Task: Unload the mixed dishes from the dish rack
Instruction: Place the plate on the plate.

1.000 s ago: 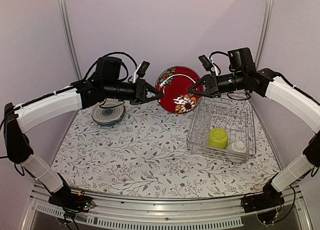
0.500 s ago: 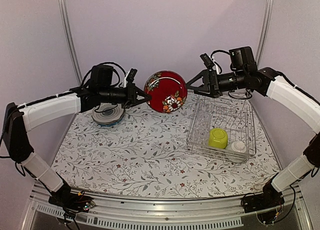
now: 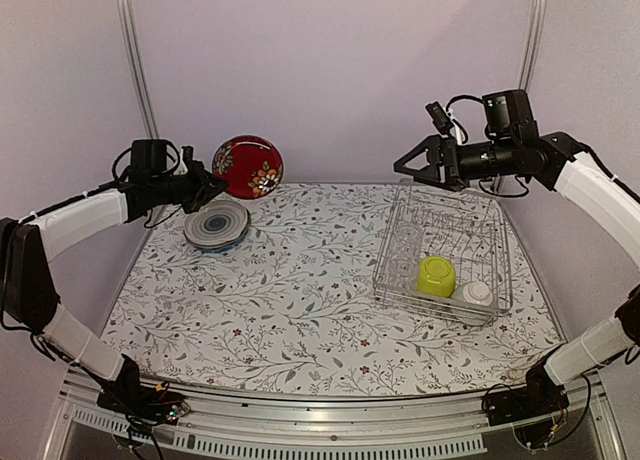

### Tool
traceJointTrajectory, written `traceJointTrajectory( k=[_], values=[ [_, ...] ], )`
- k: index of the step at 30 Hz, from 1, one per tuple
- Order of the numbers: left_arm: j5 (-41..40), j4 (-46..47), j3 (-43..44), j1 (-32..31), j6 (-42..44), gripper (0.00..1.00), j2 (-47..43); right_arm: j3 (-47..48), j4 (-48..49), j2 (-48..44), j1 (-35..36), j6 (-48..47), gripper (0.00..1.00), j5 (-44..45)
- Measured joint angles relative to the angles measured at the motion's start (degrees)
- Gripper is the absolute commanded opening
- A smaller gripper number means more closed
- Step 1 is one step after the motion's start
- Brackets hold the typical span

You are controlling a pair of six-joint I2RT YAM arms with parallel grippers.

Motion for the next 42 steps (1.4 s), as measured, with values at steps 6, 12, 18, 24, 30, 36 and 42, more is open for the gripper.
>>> traceJointTrajectory(
  k=[6, 12, 18, 24, 30, 36, 42],
  values=[
    [-2.12, -0.48, -4.33, 6.45, -3.23, 0.0, 0.87, -1.95, -1.68, -2.54, -1.51, -0.9, 0.99, 1.51],
    [-4.52, -2.43, -5.7, 10.97, -5.09, 0.0, 2.32, -3.06, -2.95, -3.45, -1.86, -1.62, 0.99, 2.14],
    [-6.51, -3.98, -6.12, 13.62, -6.29, 0.0, 5.6, -3.41, -3.87, -3.45, -1.86, -2.05, 0.99, 2.16],
    [-6.12, -4.04, -6.14, 15.37, -7.26, 0.0, 9.55, -3.41, -4.0, -3.45, -1.86, -2.29, 0.99, 2.16],
    [-4.13, -2.05, -6.14, 16.24, -9.14, 0.0, 14.29, -3.41, -4.0, -3.39, -1.86, -2.27, 0.99, 2.14],
    [-2.4, -0.42, -6.12, 16.37, -10.62, 0.0, 16.96, -3.41, -4.0, -2.89, -1.86, -2.25, 0.99, 2.14],
    [-0.26, 2.82, -6.01, 16.85, -12.68, 0.05, 19.63, -3.41, -4.04, -2.01, -1.86, -2.23, 0.99, 2.12]
  ],
)
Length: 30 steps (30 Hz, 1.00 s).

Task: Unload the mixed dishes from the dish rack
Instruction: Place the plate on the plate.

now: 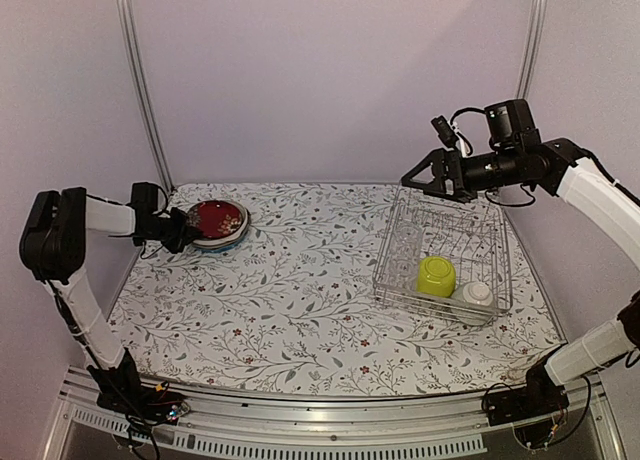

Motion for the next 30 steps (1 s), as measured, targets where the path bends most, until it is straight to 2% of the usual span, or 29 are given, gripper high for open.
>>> traceJointTrajectory(
  k=[5, 12, 16, 19, 23, 25, 27, 30],
  values=[
    [1.66, 2.16, 0.44, 0.11, -1.46, 0.13, 1.64, 0.0, -0.02, 0.26, 0.0, 0.02, 0.99, -0.02],
    [1.84, 2.29, 0.52, 0.13, -2.21, 0.2, 1.86, 0.04, -0.04, 0.57, 0.0, 0.17, 0.99, -0.22],
    [1.7, 1.6, 0.98, 0.13, -1.92, 0.35, 1.86, 0.55, -0.24, 0.83, 0.0, 0.2, 0.99, -0.26],
    [1.49, 0.17, 1.92, 0.15, -1.36, 0.4, 1.79, 0.9, -0.37, 0.87, 0.0, 0.2, 0.99, -0.22],
    [0.74, -1.77, 2.95, 0.15, 0.02, 0.54, 1.27, 1.31, -1.84, 0.92, 0.0, 0.09, 0.99, 0.59],
    [0.13, -3.28, 3.52, 0.15, 0.98, 0.66, 0.52, 2.12, -3.28, 1.03, 0.0, -0.15, 0.99, 1.62],
    [-0.72, -4.76, 3.91, 0.15, 1.97, 0.83, -0.59, 3.02, -4.81, 1.09, 0.0, -0.48, 0.99, 2.89],
    [-2.25, -7.37, 4.46, 0.15, 3.8, 0.9, -2.4, 4.44, -7.61, 1.14, 0.0, -1.44, 0.99, 5.35]
  ],
)
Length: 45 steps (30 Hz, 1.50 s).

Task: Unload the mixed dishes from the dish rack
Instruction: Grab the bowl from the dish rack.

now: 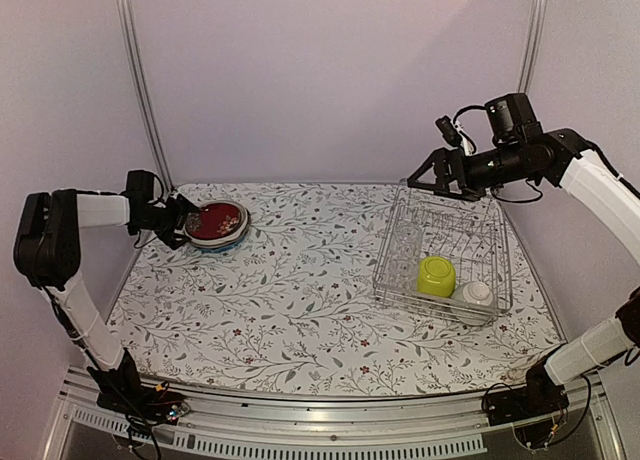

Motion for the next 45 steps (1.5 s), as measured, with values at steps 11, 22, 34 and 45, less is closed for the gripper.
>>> traceJointTrajectory(
  k=[11, 22, 34, 45],
  values=[
    [-5.11, -6.99, 0.24, -0.57, 5.31, 1.0, -6.36, 1.22, -11.5, 0.0, 0.0, -4.07, 0.99, 11.04],
    [-12.31, -13.88, 5.73, -7.85, 13.51, 1.0, -14.16, -3.48, -25.18, -2.34, -0.02, -6.82, 0.99, 24.81],
    [-18.58, -17.35, 10.1, -19.28, 18.38, 1.0, -15.54, -10.95, -30.05, -3.13, -0.07, -4.94, 0.86, 34.16],
    [-18.51, -17.35, 10.54, -20.48, 19.23, 1.0, -16.09, -15.23, -27.47, 4.68, -0.09, -3.48, 0.83, 35.19]
  ],
)
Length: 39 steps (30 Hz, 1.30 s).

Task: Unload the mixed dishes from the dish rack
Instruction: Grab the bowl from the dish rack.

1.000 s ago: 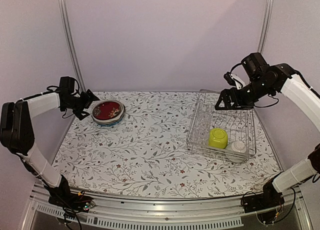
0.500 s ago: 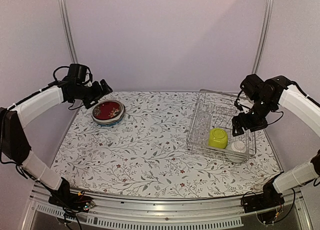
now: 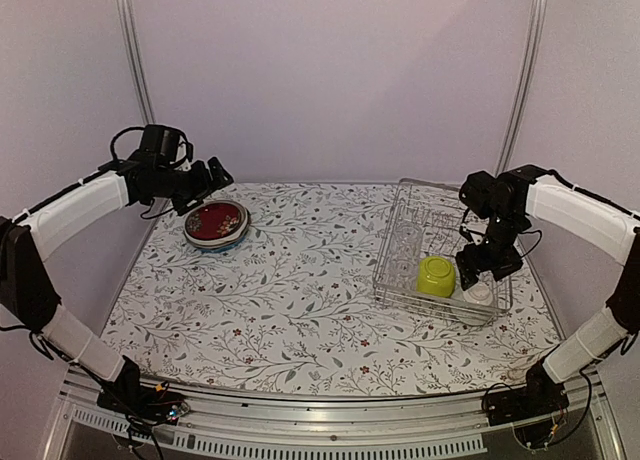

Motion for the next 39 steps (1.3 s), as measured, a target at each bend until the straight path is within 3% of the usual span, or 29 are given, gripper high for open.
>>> traceJointTrajectory(
  k=[20, 39],
  values=[
    [0.09, 0.37, 0.85, -0.02, 0.17, 0.99, -1.68, -1.9, 2.89, 7.28, -5.38, -0.39, 0.7, -3.08],
    [0.61, 0.94, 0.96, 0.0, 0.15, 1.0, -1.68, -1.42, 3.06, 9.92, -7.78, -0.98, 0.47, -5.95]
  ],
)
